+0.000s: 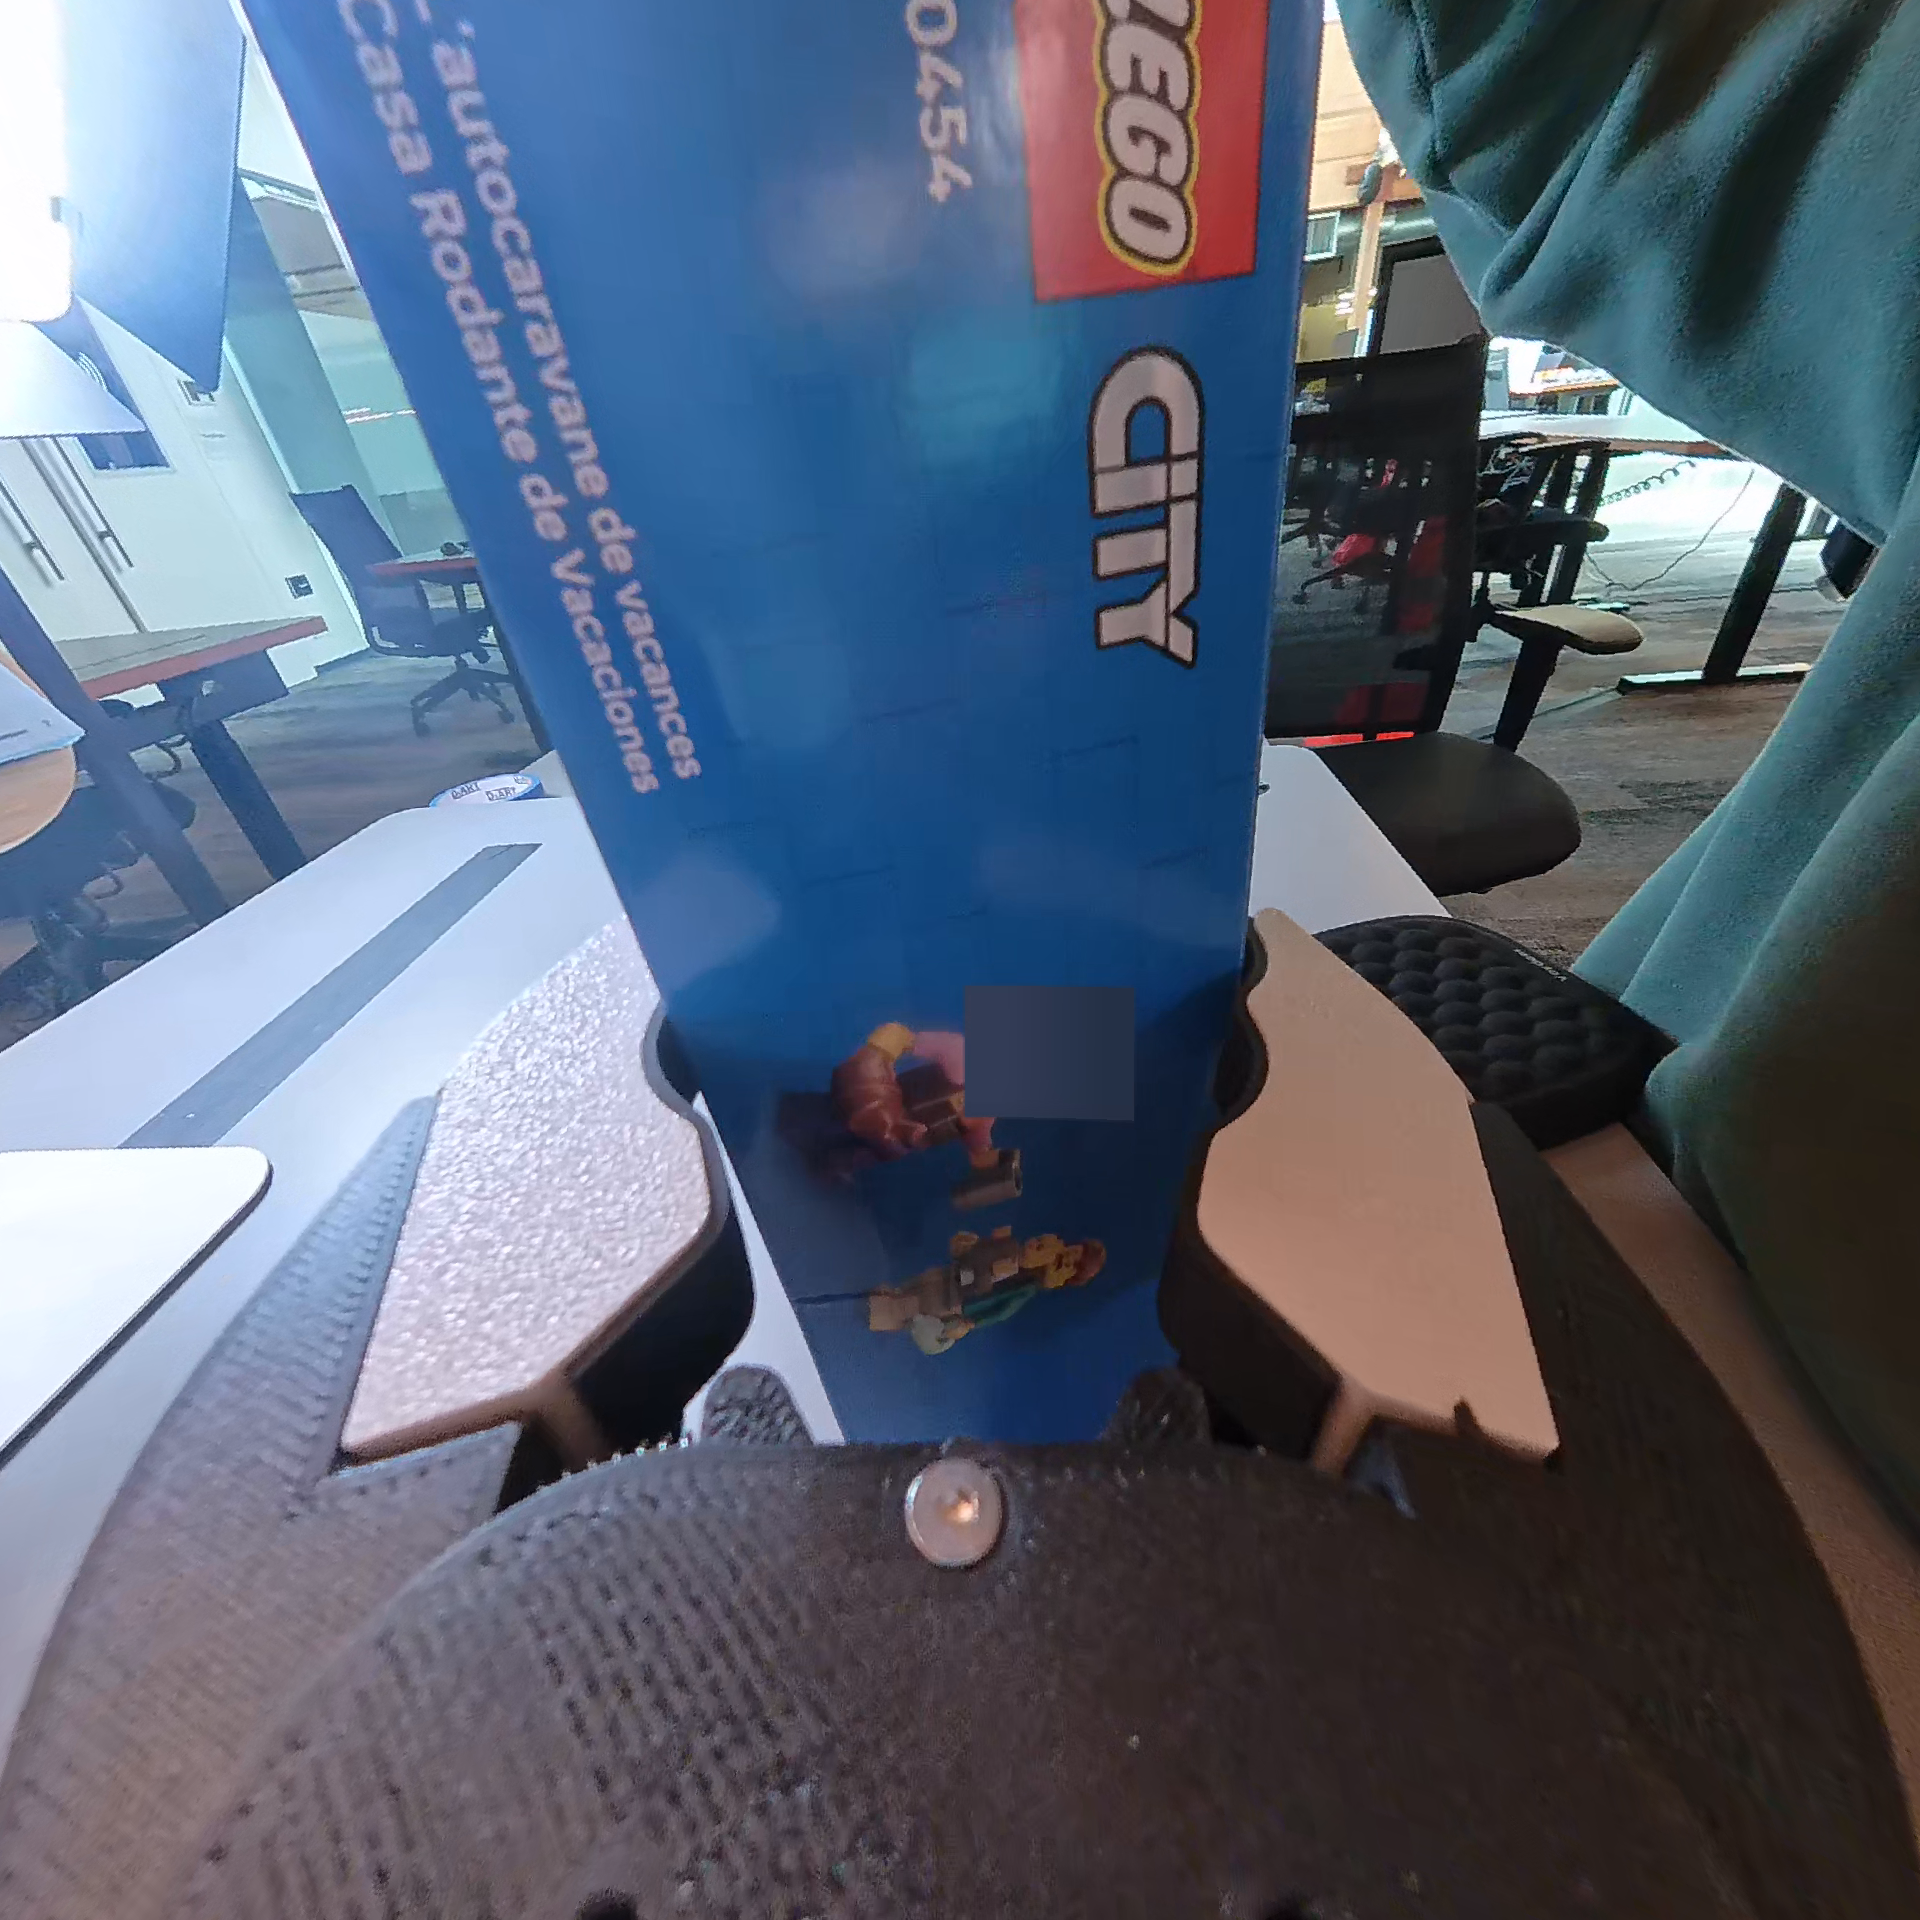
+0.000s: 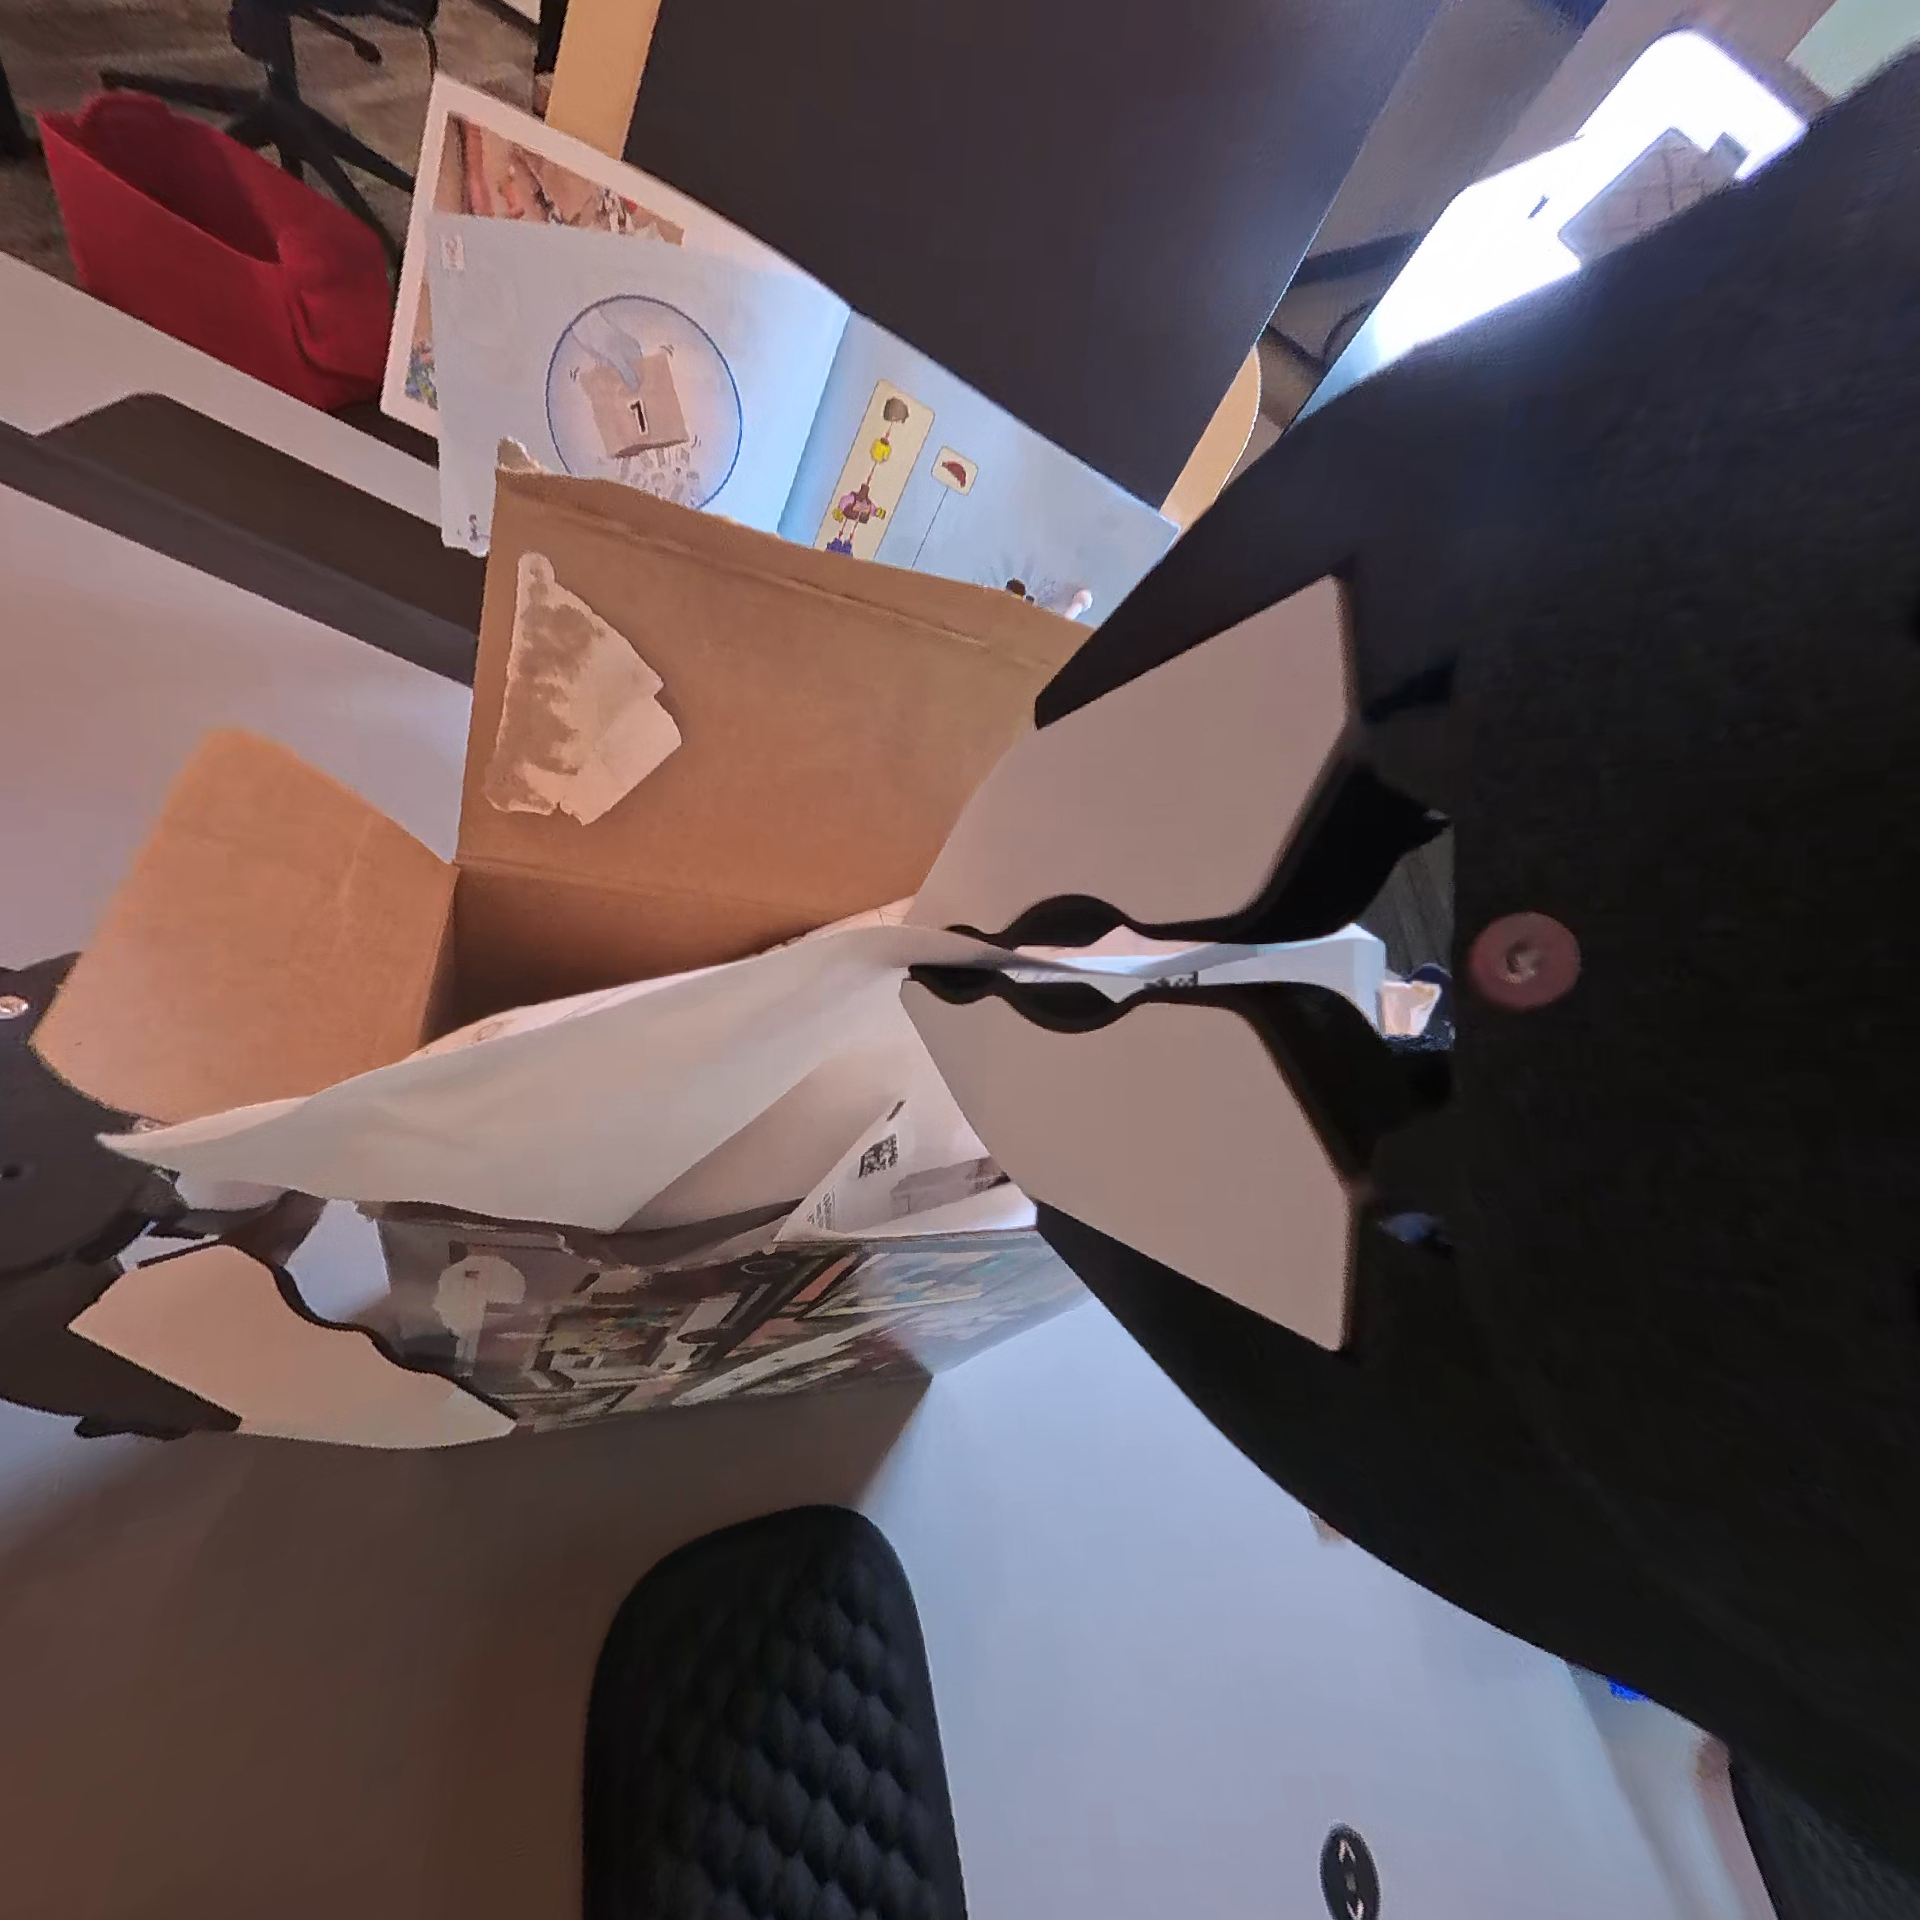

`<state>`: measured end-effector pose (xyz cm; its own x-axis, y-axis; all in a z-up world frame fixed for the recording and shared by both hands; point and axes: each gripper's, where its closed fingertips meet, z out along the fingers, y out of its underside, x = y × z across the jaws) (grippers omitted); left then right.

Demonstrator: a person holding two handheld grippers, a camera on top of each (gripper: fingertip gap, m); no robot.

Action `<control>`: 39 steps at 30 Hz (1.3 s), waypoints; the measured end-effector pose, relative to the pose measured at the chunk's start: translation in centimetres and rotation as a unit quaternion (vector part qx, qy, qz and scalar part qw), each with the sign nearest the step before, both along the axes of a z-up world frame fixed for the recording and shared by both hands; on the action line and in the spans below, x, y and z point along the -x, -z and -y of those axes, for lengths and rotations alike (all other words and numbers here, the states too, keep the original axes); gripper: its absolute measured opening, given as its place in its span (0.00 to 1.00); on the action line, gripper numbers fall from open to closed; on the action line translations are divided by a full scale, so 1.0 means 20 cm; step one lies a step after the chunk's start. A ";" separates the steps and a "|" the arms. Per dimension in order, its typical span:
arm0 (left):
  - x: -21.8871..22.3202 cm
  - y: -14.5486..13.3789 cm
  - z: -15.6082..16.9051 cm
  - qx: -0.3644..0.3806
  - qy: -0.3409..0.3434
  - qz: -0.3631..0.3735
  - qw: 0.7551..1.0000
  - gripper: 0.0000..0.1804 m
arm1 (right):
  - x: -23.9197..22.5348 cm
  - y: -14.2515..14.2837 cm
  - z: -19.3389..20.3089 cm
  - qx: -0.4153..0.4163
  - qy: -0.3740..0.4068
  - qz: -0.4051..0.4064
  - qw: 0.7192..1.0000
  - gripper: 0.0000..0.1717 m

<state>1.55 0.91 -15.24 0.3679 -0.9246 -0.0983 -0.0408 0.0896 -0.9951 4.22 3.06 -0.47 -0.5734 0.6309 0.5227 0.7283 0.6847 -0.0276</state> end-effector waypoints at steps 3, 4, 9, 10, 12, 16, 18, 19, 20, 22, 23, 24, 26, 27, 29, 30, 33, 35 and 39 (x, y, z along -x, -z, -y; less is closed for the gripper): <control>0.00 0.00 0.00 0.000 -0.002 -0.001 1.000 0.55 | -0.02 0.03 0.01 0.033 0.016 0.020 0.999 0.00; 0.00 0.00 0.00 0.001 -0.003 -0.002 1.000 0.55 | -0.03 0.04 0.00 0.039 0.021 0.024 0.999 0.00; 0.00 0.00 0.00 0.001 -0.005 -0.004 1.000 0.55 | -0.06 0.09 -0.04 0.052 0.044 0.040 0.997 0.00; 0.00 0.00 0.00 0.001 -0.006 -0.004 1.000 0.55 | -0.06 0.08 -0.05 0.045 0.043 0.038 0.997 0.00; 0.00 0.00 0.00 0.000 -0.007 -0.004 1.000 0.55 | -0.02 0.04 -0.03 0.037 0.028 0.015 0.999 0.01; -0.01 0.00 0.00 -0.001 -0.008 -0.007 1.000 0.55 | 0.00 0.00 -0.01 0.022 0.016 0.009 1.000 0.02; 0.00 0.00 -0.01 0.001 -0.008 -0.005 1.000 0.55 | -0.01 0.04 -0.03 0.031 0.025 0.022 0.999 0.00; 0.00 0.00 -0.01 0.000 -0.008 -0.006 1.000 0.55 | -0.02 0.06 -0.03 0.039 0.030 0.027 0.998 0.00; 0.00 0.00 -0.01 0.000 -0.009 -0.006 1.000 0.55 | -0.03 0.08 -0.04 0.044 0.033 0.030 0.998 0.00; 0.00 0.00 -0.01 0.000 -0.009 -0.006 1.000 0.55 | -0.03 0.10 -0.06 0.049 0.038 0.031 0.998 0.00; 0.00 0.00 -0.01 0.000 -0.009 -0.006 1.000 0.55 | -0.03 0.10 -0.07 0.049 0.039 0.031 0.998 0.00; 0.00 0.00 -0.01 0.000 -0.009 -0.006 1.000 0.55 | -0.03 0.10 -0.07 0.047 0.039 0.030 0.998 0.00; 0.00 0.00 -0.01 0.001 -0.009 -0.005 1.000 0.55 | -0.02 0.09 -0.06 0.041 0.035 0.025 0.998 0.00; -0.01 0.00 -0.01 0.001 -0.008 -0.004 1.000 0.55 | -0.02 0.08 -0.05 0.041 0.030 0.021 0.998 0.01; -0.01 0.00 -0.01 -0.002 -0.007 -0.004 1.000 0.55 | -0.01 0.05 -0.04 0.034 0.023 0.010 0.999 0.04; -0.01 0.00 -0.01 -0.002 -0.007 -0.005 1.000 0.55 | -0.01 0.05 -0.04 0.028 0.021 0.010 0.999 0.06; -0.01 0.00 -0.01 0.000 -0.008 -0.005 1.000 0.55 | -0.01 0.07 -0.03 0.041 0.024 0.019 0.999 0.00; -0.01 0.00 -0.01 -0.002 -0.008 -0.006 1.000 0.55 | -0.03 0.09 -0.05 0.041 0.030 0.030 0.998 0.00; -0.02 0.00 0.00 -0.002 -0.007 -0.012 1.000 0.55 | -0.05 0.17 -0.09 0.050 0.045 0.060 0.996 0.00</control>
